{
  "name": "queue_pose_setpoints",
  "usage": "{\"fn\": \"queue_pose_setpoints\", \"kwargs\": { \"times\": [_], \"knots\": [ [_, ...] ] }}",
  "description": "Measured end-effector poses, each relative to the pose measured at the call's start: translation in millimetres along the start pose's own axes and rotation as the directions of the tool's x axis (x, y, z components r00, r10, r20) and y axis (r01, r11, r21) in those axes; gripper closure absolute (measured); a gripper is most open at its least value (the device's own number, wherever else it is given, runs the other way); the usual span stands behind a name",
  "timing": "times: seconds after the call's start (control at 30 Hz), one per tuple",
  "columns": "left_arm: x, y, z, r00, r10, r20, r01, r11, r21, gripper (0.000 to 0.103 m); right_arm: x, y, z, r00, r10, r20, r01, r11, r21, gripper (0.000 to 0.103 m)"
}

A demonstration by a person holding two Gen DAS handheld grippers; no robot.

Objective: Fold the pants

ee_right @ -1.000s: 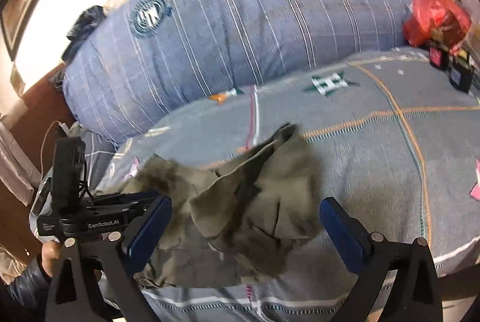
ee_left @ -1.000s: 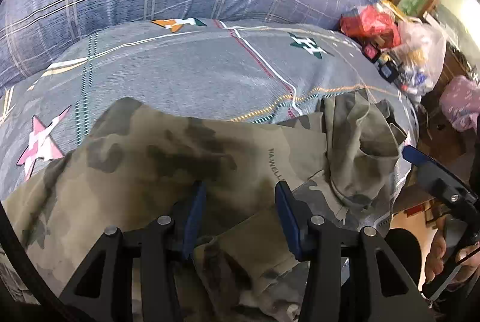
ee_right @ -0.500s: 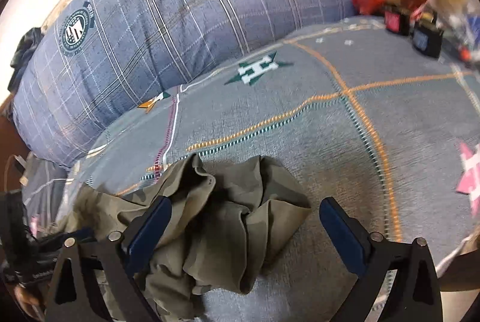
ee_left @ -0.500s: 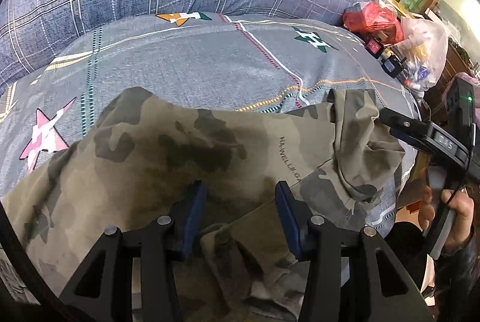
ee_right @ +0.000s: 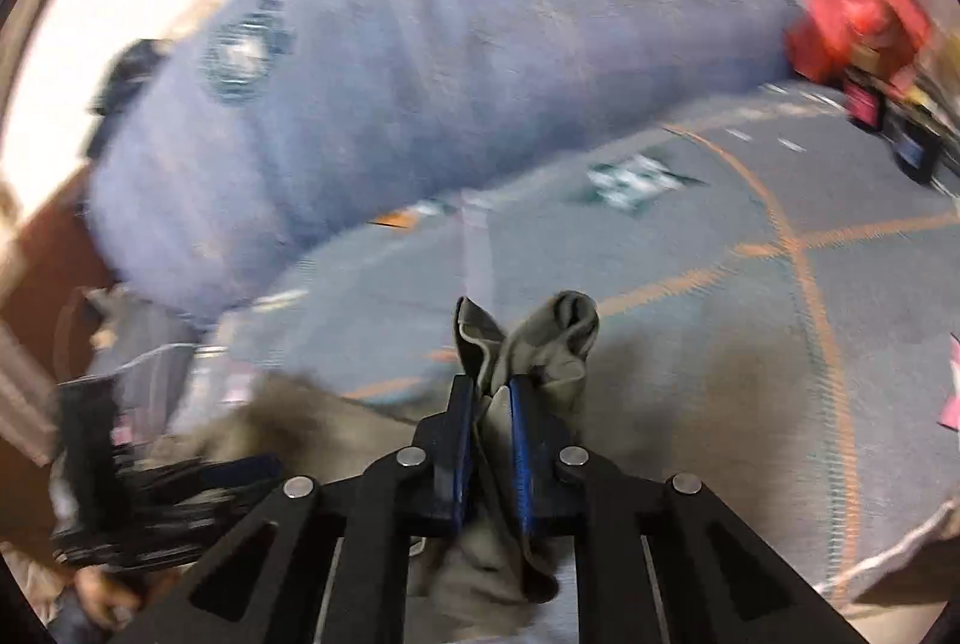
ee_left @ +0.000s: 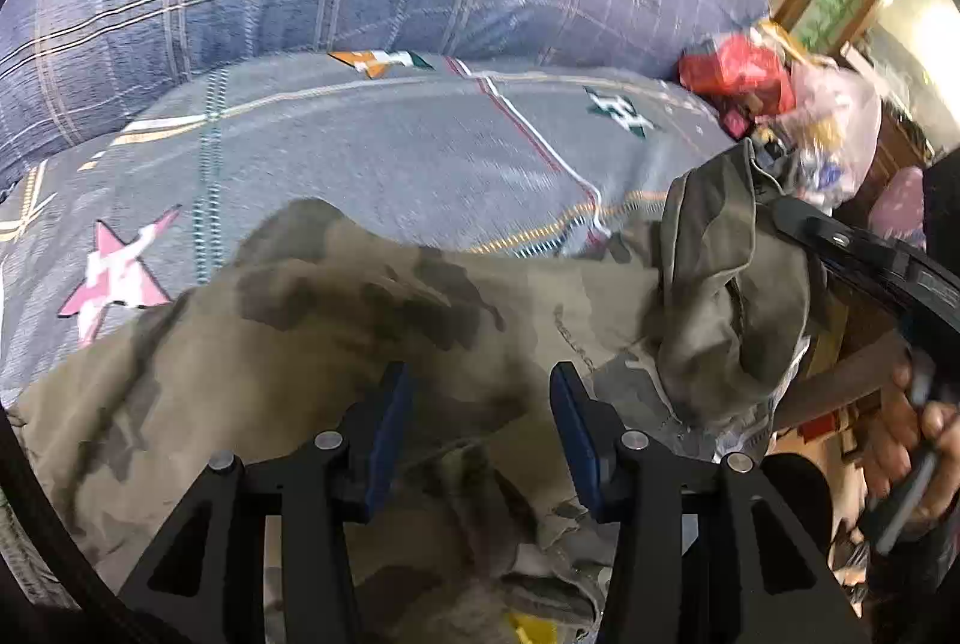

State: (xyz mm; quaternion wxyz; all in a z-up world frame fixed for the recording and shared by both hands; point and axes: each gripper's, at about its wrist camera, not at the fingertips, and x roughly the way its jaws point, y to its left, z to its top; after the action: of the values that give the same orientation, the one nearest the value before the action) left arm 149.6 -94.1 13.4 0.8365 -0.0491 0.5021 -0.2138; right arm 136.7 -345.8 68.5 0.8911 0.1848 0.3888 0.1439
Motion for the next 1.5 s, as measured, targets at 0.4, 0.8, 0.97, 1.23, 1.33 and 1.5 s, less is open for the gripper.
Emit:
{"fn": "queue_pose_setpoints", "kwargs": {
  "times": [0.4,0.8,0.97,1.23,1.33,1.5],
  "knots": [
    [-29,52,-9,0.995,0.052,0.079,-0.041,0.989,-0.141,0.054,108,79,-67,0.928,0.198,-0.314,-0.231,0.97,-0.071,0.085],
    [13,2,1,0.997,0.023,-0.07,-0.023,1.0,-0.002,0.054,9,46,-65,0.985,0.031,-0.171,-0.065,0.978,-0.196,0.028],
    [23,-5,-10,0.994,-0.007,-0.109,0.007,1.0,-0.007,0.08,36,55,-71,0.977,0.02,-0.21,-0.078,0.96,-0.269,0.029],
    [-6,-4,-37,0.998,-0.037,-0.043,0.038,0.999,0.023,0.092,42,84,-84,0.954,0.14,-0.265,-0.209,0.944,-0.255,0.084],
    [12,2,-49,0.995,0.016,-0.095,-0.013,1.0,0.028,0.092,72,80,-103,0.94,0.062,-0.336,-0.156,0.952,-0.262,0.084],
    [-8,14,-54,0.998,-0.041,-0.04,0.04,0.999,-0.006,0.091,62,75,-98,0.933,0.108,-0.343,-0.174,0.97,-0.169,0.083]
  ]
}}
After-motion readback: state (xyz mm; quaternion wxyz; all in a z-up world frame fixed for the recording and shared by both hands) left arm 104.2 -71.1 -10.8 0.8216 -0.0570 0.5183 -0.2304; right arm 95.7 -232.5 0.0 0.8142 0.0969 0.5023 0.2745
